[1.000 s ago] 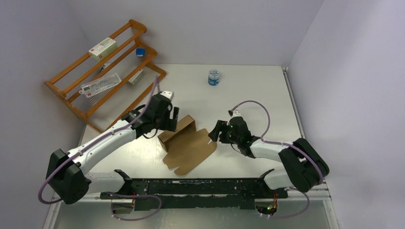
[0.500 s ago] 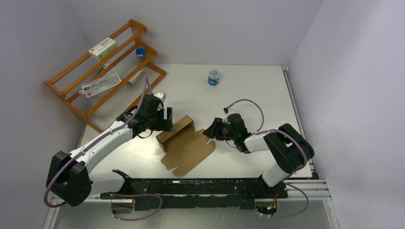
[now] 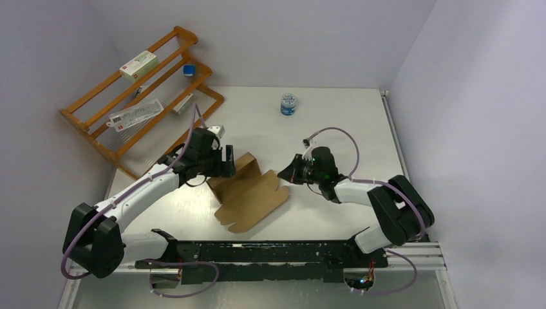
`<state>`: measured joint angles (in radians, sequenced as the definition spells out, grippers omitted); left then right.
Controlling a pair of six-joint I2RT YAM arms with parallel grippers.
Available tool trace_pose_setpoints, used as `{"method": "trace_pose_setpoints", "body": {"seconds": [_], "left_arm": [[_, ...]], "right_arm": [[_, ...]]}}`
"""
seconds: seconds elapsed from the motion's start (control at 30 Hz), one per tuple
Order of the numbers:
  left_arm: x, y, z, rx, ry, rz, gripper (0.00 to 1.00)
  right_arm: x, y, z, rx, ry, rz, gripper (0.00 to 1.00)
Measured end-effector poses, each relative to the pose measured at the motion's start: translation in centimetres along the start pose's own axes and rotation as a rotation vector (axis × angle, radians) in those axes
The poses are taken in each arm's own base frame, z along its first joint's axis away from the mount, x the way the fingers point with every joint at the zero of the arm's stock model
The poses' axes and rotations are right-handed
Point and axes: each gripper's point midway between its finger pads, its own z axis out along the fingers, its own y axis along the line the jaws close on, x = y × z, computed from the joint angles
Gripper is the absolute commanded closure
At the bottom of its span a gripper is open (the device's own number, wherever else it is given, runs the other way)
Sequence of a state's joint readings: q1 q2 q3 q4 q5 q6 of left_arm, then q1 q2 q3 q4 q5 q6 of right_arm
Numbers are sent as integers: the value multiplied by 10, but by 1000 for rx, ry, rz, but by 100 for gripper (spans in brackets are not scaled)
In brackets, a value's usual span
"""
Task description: Fold the paper box
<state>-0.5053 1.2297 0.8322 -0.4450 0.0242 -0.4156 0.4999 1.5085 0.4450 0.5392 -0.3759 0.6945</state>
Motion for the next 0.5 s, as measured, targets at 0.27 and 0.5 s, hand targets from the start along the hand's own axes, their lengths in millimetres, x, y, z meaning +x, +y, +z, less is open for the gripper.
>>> {"method": "trace_pose_setpoints", "body": {"seconds": [0.27,0.5], "left_arm": [[4,2,5,11,-7,-37,17],[10,-15,11,115,-3,-80,18]], "right_arm": [[-50,36,-5,-13,-43,-125,100],[-115,64,-13,91,-63,-283,100]]}}
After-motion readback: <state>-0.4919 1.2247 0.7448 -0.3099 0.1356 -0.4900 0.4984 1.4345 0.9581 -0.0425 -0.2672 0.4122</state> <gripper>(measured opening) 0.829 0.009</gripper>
